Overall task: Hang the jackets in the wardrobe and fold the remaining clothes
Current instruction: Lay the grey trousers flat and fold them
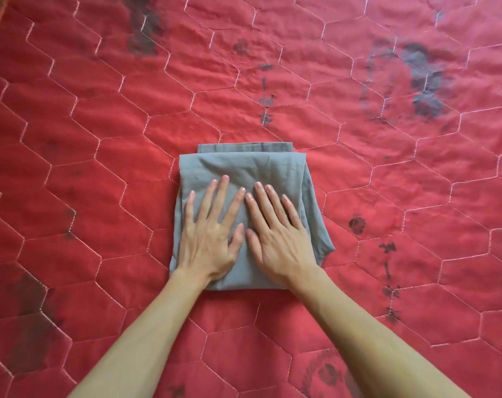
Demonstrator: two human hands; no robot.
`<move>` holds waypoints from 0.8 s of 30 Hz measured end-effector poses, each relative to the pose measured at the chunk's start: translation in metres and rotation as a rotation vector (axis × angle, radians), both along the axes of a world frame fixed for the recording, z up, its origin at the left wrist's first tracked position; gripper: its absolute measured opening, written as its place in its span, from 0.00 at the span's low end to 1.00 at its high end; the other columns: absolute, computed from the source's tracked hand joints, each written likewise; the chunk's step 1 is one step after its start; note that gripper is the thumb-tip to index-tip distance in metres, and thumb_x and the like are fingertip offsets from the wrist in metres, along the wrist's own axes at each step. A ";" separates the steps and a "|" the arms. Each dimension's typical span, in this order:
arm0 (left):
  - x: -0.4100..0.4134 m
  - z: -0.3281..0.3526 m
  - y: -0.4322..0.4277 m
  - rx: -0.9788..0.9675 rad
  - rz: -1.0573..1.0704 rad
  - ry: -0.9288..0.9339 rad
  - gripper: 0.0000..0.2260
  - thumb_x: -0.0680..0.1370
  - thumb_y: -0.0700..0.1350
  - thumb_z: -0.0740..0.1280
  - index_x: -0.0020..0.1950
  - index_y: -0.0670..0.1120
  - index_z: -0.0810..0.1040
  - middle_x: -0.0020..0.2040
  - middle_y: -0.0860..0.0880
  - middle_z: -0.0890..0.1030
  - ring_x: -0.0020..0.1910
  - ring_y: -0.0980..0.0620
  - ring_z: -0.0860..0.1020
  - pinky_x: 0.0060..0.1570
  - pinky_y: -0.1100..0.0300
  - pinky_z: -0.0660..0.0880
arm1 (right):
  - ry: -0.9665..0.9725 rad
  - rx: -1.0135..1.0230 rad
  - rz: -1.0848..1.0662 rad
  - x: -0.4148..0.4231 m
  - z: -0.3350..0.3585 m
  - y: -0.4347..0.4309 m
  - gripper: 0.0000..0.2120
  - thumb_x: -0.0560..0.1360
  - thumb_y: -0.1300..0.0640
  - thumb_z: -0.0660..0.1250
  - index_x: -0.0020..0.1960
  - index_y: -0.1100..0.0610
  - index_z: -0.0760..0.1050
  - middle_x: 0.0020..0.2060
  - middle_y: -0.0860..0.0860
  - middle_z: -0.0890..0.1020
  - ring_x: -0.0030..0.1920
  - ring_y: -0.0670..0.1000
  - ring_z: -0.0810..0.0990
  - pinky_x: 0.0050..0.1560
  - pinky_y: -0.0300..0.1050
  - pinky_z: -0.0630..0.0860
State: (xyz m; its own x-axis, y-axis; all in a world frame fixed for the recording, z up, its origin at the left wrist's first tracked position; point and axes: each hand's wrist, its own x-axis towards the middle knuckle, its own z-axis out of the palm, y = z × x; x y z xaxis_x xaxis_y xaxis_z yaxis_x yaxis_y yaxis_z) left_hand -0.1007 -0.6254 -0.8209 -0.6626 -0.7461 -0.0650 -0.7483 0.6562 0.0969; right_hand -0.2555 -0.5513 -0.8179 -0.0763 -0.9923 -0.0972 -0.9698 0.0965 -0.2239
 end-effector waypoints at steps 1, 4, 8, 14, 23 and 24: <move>0.000 0.000 -0.001 -0.004 0.004 0.002 0.29 0.81 0.55 0.55 0.82 0.51 0.55 0.82 0.45 0.50 0.81 0.47 0.49 0.77 0.38 0.49 | 0.001 0.000 -0.003 0.000 0.000 0.000 0.30 0.81 0.47 0.53 0.80 0.56 0.56 0.80 0.54 0.55 0.80 0.52 0.52 0.79 0.51 0.48; -0.003 0.003 0.001 -0.018 0.031 0.010 0.29 0.80 0.54 0.56 0.81 0.51 0.57 0.82 0.44 0.53 0.81 0.47 0.51 0.76 0.38 0.50 | 0.001 -0.012 -0.011 0.003 0.006 -0.004 0.29 0.80 0.48 0.53 0.79 0.57 0.58 0.79 0.55 0.57 0.79 0.53 0.54 0.79 0.52 0.48; -0.024 0.006 -0.027 -0.049 0.017 0.072 0.27 0.79 0.47 0.58 0.79 0.48 0.64 0.80 0.43 0.61 0.80 0.45 0.57 0.76 0.38 0.52 | -0.029 -0.063 -0.059 0.006 0.016 -0.035 0.29 0.77 0.54 0.53 0.76 0.63 0.63 0.76 0.58 0.65 0.78 0.57 0.59 0.78 0.54 0.49; -0.031 -0.006 -0.056 -0.020 0.064 0.037 0.27 0.81 0.54 0.51 0.81 0.52 0.57 0.82 0.44 0.54 0.81 0.44 0.51 0.78 0.43 0.45 | -0.038 -0.086 -0.074 -0.004 -0.003 -0.047 0.29 0.80 0.51 0.53 0.78 0.61 0.59 0.79 0.56 0.58 0.79 0.53 0.54 0.79 0.53 0.48; 0.003 -0.003 -0.029 0.026 0.400 0.155 0.30 0.82 0.57 0.53 0.82 0.50 0.51 0.82 0.42 0.47 0.80 0.41 0.51 0.76 0.41 0.54 | -0.140 -0.051 -0.384 -0.029 -0.003 -0.025 0.27 0.83 0.49 0.51 0.81 0.51 0.50 0.81 0.52 0.49 0.80 0.50 0.48 0.78 0.53 0.48; 0.006 -0.005 -0.027 0.030 0.449 0.181 0.30 0.82 0.57 0.53 0.82 0.48 0.51 0.82 0.39 0.49 0.79 0.38 0.55 0.75 0.41 0.56 | -0.171 -0.041 -0.392 -0.030 -0.003 -0.023 0.27 0.83 0.48 0.50 0.81 0.50 0.49 0.81 0.52 0.48 0.80 0.50 0.48 0.78 0.52 0.48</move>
